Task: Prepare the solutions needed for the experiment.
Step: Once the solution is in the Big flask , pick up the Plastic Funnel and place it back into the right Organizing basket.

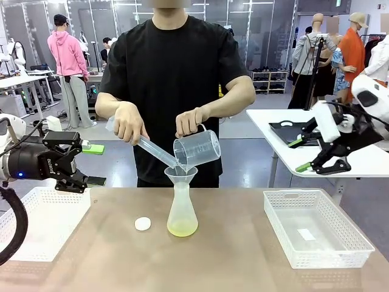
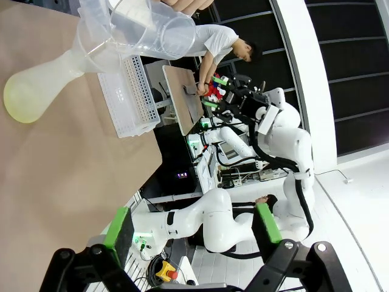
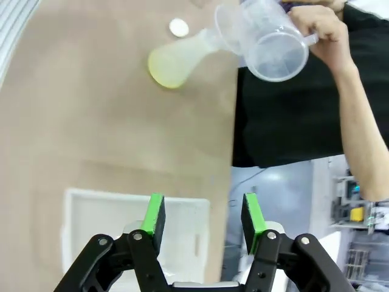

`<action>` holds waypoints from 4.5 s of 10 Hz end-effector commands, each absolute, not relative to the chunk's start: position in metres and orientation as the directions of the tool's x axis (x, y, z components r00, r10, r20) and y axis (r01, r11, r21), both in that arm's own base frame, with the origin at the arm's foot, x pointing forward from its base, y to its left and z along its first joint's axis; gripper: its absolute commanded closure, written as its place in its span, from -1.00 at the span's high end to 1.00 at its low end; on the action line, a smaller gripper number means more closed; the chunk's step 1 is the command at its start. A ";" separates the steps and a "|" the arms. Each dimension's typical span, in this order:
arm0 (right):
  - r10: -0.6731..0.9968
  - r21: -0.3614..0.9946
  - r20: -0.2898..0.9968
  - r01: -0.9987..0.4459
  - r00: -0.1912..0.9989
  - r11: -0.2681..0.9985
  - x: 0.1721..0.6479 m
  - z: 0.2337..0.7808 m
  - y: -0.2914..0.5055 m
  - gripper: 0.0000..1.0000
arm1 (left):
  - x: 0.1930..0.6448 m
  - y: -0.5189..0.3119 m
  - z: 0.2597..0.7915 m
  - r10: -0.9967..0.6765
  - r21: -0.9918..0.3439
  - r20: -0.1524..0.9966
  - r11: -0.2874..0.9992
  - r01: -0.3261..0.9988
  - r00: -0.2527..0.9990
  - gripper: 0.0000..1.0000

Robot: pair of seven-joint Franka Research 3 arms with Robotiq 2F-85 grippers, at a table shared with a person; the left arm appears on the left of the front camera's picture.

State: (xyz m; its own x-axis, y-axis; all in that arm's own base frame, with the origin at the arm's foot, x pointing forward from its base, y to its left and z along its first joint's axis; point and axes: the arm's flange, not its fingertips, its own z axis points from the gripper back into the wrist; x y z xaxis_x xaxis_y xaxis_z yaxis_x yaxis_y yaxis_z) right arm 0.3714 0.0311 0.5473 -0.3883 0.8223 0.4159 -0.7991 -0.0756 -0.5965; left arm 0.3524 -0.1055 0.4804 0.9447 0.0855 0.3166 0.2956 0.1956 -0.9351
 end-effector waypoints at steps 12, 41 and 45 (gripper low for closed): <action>0.788 -0.148 0.538 -0.887 0.298 0.437 0.361 0.534 0.071 0.29 | 0.352 -0.108 0.482 0.093 -0.938 0.317 0.176 0.297 0.944 1.00; -0.243 0.861 0.321 -0.175 0.916 0.477 0.356 0.513 -0.028 0.29 | 0.352 -0.108 0.482 0.093 -0.938 0.317 0.176 0.297 0.944 1.00; -0.243 0.861 0.321 -0.175 0.916 0.477 0.356 0.513 -0.028 0.29 | 0.352 -0.108 0.482 0.093 -0.938 0.317 0.176 0.297 0.944 1.00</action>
State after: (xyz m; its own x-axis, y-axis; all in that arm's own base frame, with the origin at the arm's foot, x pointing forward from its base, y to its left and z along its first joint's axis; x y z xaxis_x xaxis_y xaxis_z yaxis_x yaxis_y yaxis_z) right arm 0.3535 -0.0269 0.5126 0.9181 -0.2563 0.3023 -0.1549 0.4701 0.8689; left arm 0.3524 -0.1056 0.4804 0.9447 0.0851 0.3167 0.2958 0.1956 -0.9350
